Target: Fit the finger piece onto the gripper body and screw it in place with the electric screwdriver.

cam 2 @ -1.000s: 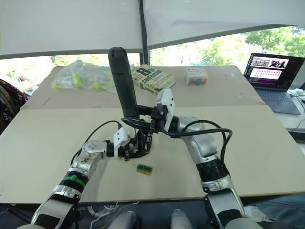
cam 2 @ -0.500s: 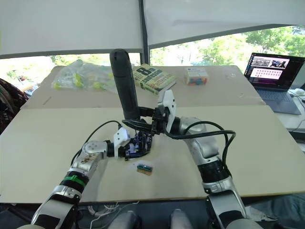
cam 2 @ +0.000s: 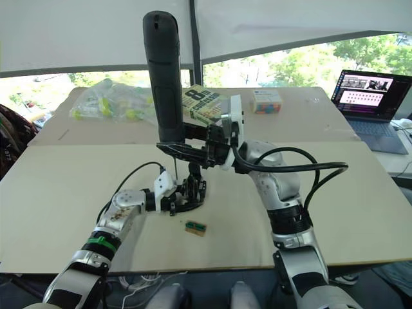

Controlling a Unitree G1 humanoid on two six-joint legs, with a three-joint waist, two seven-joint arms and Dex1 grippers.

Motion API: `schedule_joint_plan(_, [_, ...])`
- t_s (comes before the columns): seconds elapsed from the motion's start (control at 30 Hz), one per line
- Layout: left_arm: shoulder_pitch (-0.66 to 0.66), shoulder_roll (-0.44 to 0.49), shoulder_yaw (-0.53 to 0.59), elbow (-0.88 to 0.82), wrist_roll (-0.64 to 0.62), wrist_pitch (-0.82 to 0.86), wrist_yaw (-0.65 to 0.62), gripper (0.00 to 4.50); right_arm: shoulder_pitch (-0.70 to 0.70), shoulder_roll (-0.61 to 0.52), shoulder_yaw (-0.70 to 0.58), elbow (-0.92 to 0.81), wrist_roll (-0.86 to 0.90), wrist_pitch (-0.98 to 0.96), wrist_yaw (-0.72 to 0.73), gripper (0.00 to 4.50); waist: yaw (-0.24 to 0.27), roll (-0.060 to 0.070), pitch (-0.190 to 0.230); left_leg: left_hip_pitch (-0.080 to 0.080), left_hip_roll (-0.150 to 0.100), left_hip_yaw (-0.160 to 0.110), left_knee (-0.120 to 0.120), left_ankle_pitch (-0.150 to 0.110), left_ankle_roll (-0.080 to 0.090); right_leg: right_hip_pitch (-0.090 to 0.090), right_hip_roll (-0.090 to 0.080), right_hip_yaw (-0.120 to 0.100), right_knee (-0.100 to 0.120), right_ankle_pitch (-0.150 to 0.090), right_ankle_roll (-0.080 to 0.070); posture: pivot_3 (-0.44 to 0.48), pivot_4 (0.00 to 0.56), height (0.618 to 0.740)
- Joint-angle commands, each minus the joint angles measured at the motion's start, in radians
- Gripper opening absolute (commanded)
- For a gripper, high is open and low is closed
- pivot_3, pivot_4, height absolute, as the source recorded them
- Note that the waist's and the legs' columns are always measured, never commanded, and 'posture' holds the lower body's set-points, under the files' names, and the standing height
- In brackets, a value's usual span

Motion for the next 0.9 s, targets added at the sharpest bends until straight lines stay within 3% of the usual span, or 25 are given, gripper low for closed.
schedule_joint_plan(0.03, [0.008, 0.003, 0.01, 0.023, 0.011, 0.042, 0.043, 3.71, -0.02, -0.008, -0.064, -0.057, 0.067, -0.025, 0.019, 1.91, -0.001, 0.0, 0.0, 0.0, 0.0, 0.0, 0.0, 0.0, 0.0, 0.0, 0.0, 0.0, 0.0, 0.0, 0.0, 0.0, 0.15, 0.74])
schedule_joint_plan(0.1, [0.013, 0.01, 0.011, 0.012, 0.007, 0.043, 0.034, 4.41, -0.026, -0.017, -0.082, -0.068, 0.087, -0.022, 0.024, 1.91, -0.001, 0.0, 0.0, 0.0, 0.0, 0.0, 0.0, 0.0, 0.0, 0.0, 0.0, 0.0, 0.0, 0.0, 0.0, 0.0, 0.15, 0.74])
schedule_joint_plan(0.4, [0.137, 0.163, 0.092, -0.138, -0.069, 0.043, -0.038, 4.41, 0.039, -0.188, -0.215, -0.212, 0.2, 0.069, -0.009, 1.91, -0.026, 0.0, 0.0, -0.009, 0.001, 0.0, -0.004, 0.0, 0.0, -0.013, 0.0, 0.001, 0.0, 0.001, -0.002, 0.0, 0.15, 0.74])
schedule_joint_plan(0.5, [0.229, 0.273, 0.169, -0.19, -0.163, 0.034, -0.162, 4.41, 0.149, -0.304, -0.276, -0.215, 0.137, -0.005, 0.048, 1.91, -0.03, 0.0, 0.0, -0.009, 0.002, 0.0, -0.008, 0.0, 0.0, -0.013, -0.001, 0.001, -0.002, 0.0, -0.003, 0.0, 0.15, 0.74])
schedule_joint_plan(0.7, [0.329, 0.421, 0.294, -0.147, -0.242, -0.066, -0.31, 4.41, 0.358, -0.423, -0.394, -0.2, 0.114, -0.068, 0.094, 1.91, -0.021, 0.005, 0.004, -0.011, 0.001, 0.001, -0.011, 0.0, 0.0, -0.016, -0.007, 0.001, -0.004, -0.001, -0.003, 0.0, 0.15, 0.74])
schedule_joint_plan(0.9, [0.39, 0.465, 0.354, -0.122, -0.27, -0.086, -0.365, 4.41, 0.507, -0.439, -0.438, -0.219, 0.103, -0.125, 0.095, 1.91, -0.003, 0.005, 0.006, -0.013, -0.001, 0.002, -0.011, 0.0, 0.0, -0.017, -0.01, -0.001, -0.005, -0.001, -0.002, 0.0, 0.15, 0.74])
